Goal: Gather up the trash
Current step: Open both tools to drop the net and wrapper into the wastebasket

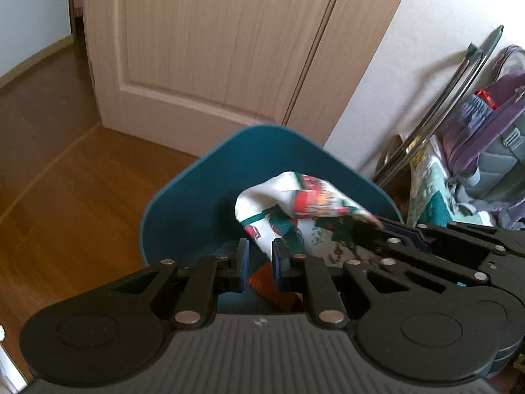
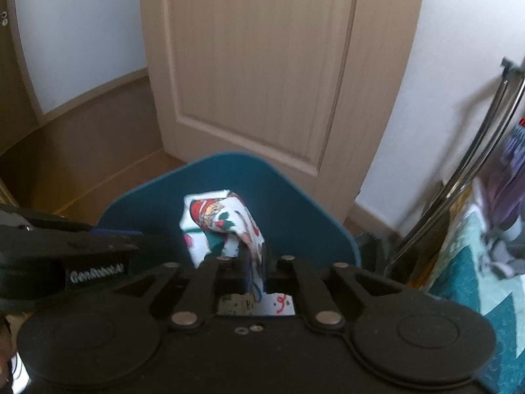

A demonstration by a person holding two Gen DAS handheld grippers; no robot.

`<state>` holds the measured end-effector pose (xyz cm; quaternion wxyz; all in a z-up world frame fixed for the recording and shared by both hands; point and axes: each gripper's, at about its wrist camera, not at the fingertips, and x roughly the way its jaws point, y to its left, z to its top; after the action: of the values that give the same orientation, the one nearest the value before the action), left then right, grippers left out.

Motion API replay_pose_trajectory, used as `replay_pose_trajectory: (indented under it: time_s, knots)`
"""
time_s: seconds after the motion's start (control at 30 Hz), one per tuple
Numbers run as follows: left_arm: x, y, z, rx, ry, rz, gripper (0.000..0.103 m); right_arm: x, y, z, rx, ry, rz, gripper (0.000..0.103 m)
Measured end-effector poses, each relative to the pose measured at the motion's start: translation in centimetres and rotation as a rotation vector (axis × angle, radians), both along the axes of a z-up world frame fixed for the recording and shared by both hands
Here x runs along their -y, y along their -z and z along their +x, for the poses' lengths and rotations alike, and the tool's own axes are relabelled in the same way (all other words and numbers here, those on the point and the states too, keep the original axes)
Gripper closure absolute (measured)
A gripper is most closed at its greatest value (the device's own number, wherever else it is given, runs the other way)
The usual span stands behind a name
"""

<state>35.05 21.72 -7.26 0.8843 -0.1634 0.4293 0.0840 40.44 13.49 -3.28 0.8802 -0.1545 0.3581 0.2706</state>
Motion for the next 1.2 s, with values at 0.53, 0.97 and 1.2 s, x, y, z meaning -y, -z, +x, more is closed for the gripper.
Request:
replay_pose_trajectory:
  time_s: [0.53, 0.97, 1.2]
  knots:
    - [1.4, -1.1, -3.0, 0.004, 0.016, 0.001, 0.088, 2.2, -2.5, -2.9, -0.003, -0.002, 0.011, 0.071]
    - [5.6, -5.9, -8.3, 0.054, 0.090, 0.034, 0.088, 8.6, -6.7, -9.5, 0.026, -0.004, 0.078, 0.068]
    - [7.9, -7.9, -11.8, 0.076, 0.133, 0.053, 0.088, 11.8, -8.1, -13.3, 0.039, -0.014, 0.113, 0.067]
